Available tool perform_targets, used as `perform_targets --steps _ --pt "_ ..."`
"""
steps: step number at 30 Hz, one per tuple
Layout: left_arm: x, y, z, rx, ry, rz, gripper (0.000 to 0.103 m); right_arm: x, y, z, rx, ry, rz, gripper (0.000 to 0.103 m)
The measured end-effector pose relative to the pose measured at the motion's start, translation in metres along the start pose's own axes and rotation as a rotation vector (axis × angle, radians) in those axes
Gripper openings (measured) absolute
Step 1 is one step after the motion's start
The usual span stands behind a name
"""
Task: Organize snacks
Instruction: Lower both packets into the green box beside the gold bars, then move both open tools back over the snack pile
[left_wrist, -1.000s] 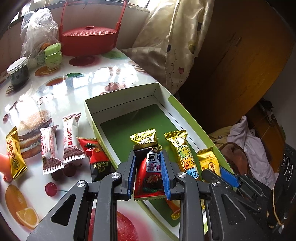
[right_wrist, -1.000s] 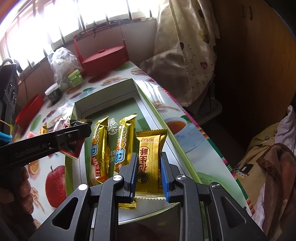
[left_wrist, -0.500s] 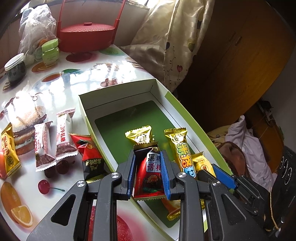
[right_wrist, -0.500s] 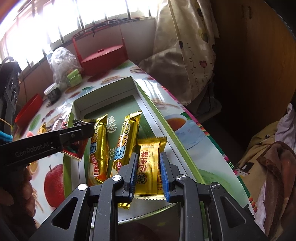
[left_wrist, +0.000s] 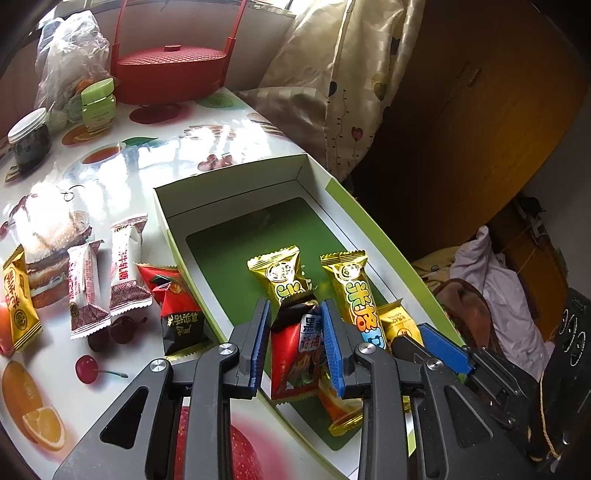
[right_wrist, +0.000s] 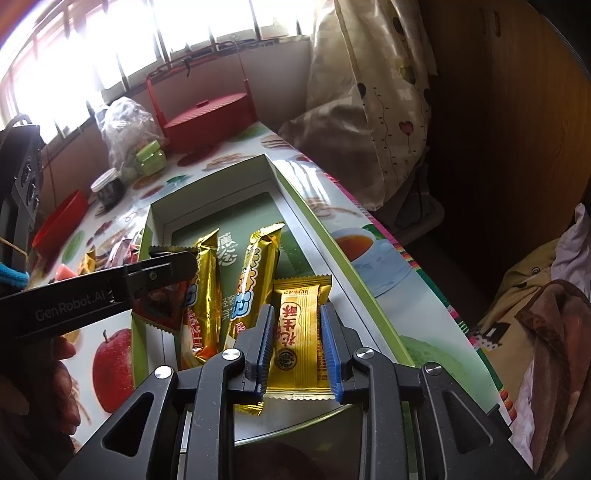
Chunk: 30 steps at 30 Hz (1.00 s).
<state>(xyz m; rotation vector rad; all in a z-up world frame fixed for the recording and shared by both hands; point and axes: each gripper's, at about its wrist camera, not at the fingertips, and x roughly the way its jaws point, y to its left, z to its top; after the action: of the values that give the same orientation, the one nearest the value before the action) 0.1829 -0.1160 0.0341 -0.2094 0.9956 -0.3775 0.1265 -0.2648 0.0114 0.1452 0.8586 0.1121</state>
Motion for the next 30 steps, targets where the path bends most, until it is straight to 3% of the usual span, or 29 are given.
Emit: perform_targets --steps 11,14,30 --pt "-0.006 -0.005 -0.002 0.023 -0.012 0.006 0.039 -0.004 0.004 -0.001 0.003 -0.015 0.01 0.033" --pt "-0.01 -0.004 -0.002 0.019 -0.017 0.006 0.047 -0.007 0.005 -0.001 0.002 -0.027 0.008 0.035" --pt "-0.023 -0.002 -0.007 0.037 -0.039 0.008 0.048 -0.013 0.013 -0.001 -0.011 -0.041 -0.017 0.042"
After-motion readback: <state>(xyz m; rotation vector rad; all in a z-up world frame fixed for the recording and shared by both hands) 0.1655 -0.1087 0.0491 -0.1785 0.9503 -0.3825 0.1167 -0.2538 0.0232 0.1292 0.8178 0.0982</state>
